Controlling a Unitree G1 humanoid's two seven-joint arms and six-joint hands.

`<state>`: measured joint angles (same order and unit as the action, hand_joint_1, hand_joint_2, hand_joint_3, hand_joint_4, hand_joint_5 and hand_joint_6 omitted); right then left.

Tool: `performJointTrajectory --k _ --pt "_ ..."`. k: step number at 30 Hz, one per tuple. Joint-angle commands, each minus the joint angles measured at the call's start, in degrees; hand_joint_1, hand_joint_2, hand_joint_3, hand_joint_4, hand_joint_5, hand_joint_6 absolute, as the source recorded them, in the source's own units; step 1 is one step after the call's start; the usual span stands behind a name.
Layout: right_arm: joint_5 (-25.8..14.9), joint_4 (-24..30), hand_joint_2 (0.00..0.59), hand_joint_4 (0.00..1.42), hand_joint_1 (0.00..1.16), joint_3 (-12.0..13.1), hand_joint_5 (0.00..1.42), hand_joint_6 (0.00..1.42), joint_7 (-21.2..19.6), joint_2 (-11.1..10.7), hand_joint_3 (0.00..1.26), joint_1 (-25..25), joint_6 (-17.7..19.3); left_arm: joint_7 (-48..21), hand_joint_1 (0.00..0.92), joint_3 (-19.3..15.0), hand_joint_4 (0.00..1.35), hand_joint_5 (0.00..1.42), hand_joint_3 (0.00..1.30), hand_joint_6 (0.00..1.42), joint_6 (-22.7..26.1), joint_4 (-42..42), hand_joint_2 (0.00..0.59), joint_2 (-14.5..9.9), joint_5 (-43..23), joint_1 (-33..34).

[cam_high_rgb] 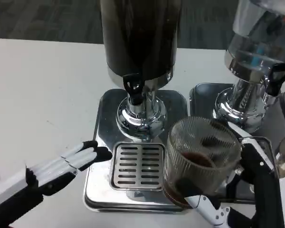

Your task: Grasp the cup under the faucet to collect the drink, then remove the cup.

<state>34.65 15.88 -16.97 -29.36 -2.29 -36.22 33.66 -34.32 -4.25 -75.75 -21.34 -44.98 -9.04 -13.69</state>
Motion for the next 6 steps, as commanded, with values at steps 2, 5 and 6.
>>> performJointTrajectory --k 2,5,6 --pt "-0.6 1.6 0.205 0.7 0.73 0.1 0.96 1.28 -0.5 0.5 0.55 0.1 2.5 0.7 0.0 0.5 0.0 0.0 0.08 0.12 -0.2 0.2 0.129 -1.3 -1.2 -0.3" --pt "-0.6 1.7 0.205 0.7 0.73 0.1 0.96 1.28 -0.5 0.6 0.55 0.1 2.5 0.7 0.0 0.7 0.0 0.0 0.08 0.12 -0.1 0.2 0.129 -1.3 -1.4 -0.3" --pt "-0.4 1.8 0.205 0.7 0.73 0.2 0.96 1.28 -0.6 0.6 0.55 0.0 2.6 0.7 0.0 0.7 0.0 0.0 0.08 0.12 -0.1 0.3 0.129 -1.4 -1.5 -0.3"
